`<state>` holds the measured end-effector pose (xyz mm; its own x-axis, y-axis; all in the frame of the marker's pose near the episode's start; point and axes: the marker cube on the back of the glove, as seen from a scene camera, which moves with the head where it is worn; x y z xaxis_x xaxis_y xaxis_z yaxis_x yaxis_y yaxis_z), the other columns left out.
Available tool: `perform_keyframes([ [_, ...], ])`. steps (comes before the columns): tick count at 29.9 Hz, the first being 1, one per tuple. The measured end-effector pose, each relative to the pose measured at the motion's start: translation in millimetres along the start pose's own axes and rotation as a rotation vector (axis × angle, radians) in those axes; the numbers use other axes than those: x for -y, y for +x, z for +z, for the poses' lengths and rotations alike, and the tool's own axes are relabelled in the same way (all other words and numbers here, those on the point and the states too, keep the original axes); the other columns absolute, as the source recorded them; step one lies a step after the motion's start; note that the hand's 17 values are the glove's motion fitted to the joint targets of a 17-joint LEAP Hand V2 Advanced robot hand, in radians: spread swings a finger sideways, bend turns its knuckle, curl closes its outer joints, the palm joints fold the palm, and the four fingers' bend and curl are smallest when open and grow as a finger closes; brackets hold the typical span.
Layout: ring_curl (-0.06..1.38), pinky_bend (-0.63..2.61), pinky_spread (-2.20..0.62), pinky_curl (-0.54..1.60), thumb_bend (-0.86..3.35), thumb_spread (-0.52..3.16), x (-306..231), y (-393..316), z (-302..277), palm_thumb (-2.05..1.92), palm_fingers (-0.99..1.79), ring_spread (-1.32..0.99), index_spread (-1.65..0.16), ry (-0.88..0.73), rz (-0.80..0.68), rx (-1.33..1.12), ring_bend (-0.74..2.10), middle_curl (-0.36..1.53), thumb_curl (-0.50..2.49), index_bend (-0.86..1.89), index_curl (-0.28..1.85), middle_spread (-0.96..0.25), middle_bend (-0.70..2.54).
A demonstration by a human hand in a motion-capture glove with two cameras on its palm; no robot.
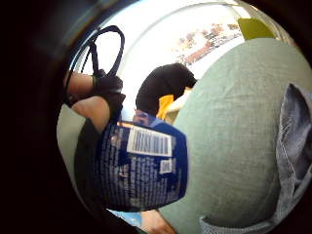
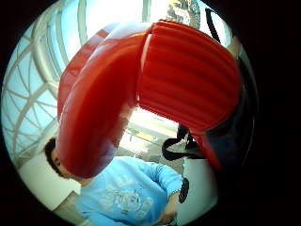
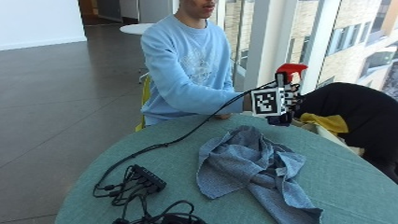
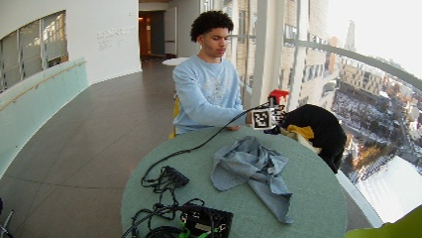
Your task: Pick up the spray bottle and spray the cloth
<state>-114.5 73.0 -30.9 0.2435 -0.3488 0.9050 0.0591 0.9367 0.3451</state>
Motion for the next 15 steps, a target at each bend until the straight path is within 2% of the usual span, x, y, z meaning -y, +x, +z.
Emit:
perform_keyframes([
  [11, 0.37, 0.13, 0.09, 0.30, -0.02, 0.83, 6, 22, 27, 0.90, 1.04, -0.07, -0.21, 0.016, 0.018, 0.012, 0.42, 0.49, 0.63, 0.17, 0.47, -0.09, 0.32],
  [15, 0.37, 0.13, 0.09, 0.29, -0.02, 0.86, -2, 26, 35, 0.90, 1.04, -0.08, -0.21, -0.032, 0.021, 0.012, 0.41, 0.49, 0.62, 0.17, 0.47, -0.09, 0.31],
])
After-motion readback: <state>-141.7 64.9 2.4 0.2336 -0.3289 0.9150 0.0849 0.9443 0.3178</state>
